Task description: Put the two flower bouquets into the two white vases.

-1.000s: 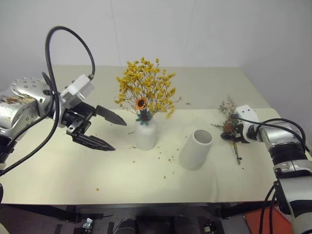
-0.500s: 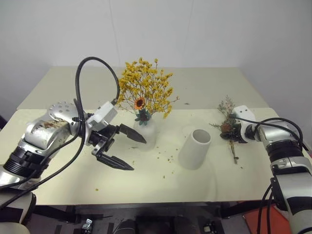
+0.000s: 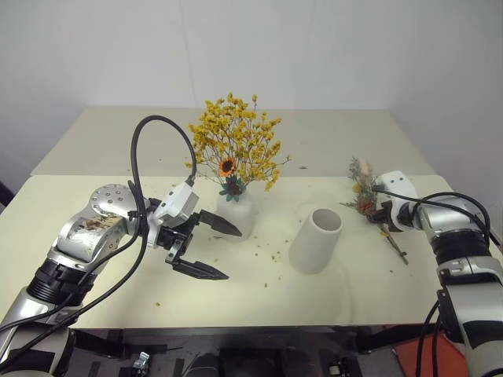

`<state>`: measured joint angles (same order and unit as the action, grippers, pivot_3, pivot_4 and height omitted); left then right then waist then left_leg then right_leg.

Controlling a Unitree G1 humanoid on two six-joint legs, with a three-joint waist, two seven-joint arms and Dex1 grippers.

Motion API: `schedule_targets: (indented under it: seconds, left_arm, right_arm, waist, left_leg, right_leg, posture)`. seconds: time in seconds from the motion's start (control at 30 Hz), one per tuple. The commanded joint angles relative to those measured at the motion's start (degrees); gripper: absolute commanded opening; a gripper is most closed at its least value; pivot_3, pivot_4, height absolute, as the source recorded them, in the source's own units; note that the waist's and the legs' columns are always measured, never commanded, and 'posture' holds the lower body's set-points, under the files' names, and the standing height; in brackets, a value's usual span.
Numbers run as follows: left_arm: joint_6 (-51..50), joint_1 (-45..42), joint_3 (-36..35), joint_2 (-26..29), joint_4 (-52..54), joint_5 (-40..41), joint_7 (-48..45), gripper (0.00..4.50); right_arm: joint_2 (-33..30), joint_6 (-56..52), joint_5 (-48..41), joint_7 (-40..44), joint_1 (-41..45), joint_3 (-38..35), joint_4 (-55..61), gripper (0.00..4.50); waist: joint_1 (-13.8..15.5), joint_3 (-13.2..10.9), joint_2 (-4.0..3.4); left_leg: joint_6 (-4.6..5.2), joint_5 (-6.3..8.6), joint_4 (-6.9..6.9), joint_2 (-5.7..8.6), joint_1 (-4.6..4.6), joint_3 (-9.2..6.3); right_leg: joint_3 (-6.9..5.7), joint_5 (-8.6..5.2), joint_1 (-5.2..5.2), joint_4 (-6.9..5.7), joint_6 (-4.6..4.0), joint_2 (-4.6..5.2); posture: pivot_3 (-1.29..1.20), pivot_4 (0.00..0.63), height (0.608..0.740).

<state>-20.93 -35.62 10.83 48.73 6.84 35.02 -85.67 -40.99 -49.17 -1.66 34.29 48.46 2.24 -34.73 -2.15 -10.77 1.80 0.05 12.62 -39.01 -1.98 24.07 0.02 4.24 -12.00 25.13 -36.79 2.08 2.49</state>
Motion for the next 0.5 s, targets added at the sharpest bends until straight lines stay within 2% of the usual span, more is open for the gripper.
schedule_targets:
  seconds: [0.03,0.2,0.27,0.37,0.5]
  left_arm:
    - [0.75,1.86,-3.05,-1.36,2.71,-0.63,3.04,4.50]
    - [0.92,3.98,-3.90,-3.59,3.58,-1.58,5.09,4.50]
    - [0.67,4.01,-3.93,-4.38,3.68,-1.85,5.85,4.50]
    - [0.56,3.92,-3.89,-5.27,3.61,-2.12,6.57,4.50]
    - [0.28,4.02,-3.94,-5.79,3.72,-2.19,7.00,4.50]
  right_arm:
    - [0.31,-1.15,-2.38,-8.04,-6.37,-11.78,17.36,0.73]
    - [7.65,6.76,-6.41,-16.51,-15.43,-25.23,39.08,0.73]
    - [11.33,8.12,-9.50,-18.70,-16.35,-29.49,45.85,0.73]
    - [16.66,9.63,-16.44,-20.07,-16.47,-33.97,55.87,0.73]
    - [23.07,11.83,-29.85,-20.16,-16.16,-38.49,65.78,0.73]
  waist:
    - [0.09,0.00,-0.01]
    - [-0.43,0.01,-0.01]
    - [-0.43,0.01,-0.02]
    - [-0.46,0.01,-0.03]
    - [-0.40,0.01,-0.03]
  left_leg:
    - [0.00,0.00,0.01,0.00,0.02,-0.01]
    - [0.00,0.00,0.05,-0.01,0.00,-0.01]
    - [0.01,0.00,0.03,-0.02,-0.05,-0.01]
    - [0.02,-0.01,0.04,-0.01,-0.22,0.01]
    - [0.02,-0.01,0.07,-0.02,-0.24,0.00]
  right_leg:
    - [0.00,0.00,0.02,0.00,0.00,0.00]
    - [0.01,0.00,0.05,-0.06,0.01,-0.01]
    - [0.04,-0.03,0.04,-0.13,0.06,-0.03]
    - [0.08,-0.11,-0.05,-0.20,0.19,-0.03]
    - [0.08,-0.10,-0.07,-0.19,0.15,-0.03]
  posture:
    - [0.00,0.150,0.740]
    - [0.00,0.150,0.740]
    - [0.00,0.150,0.740]
    - [0.00,0.150,0.740]
    - [0.00,0.150,0.740]
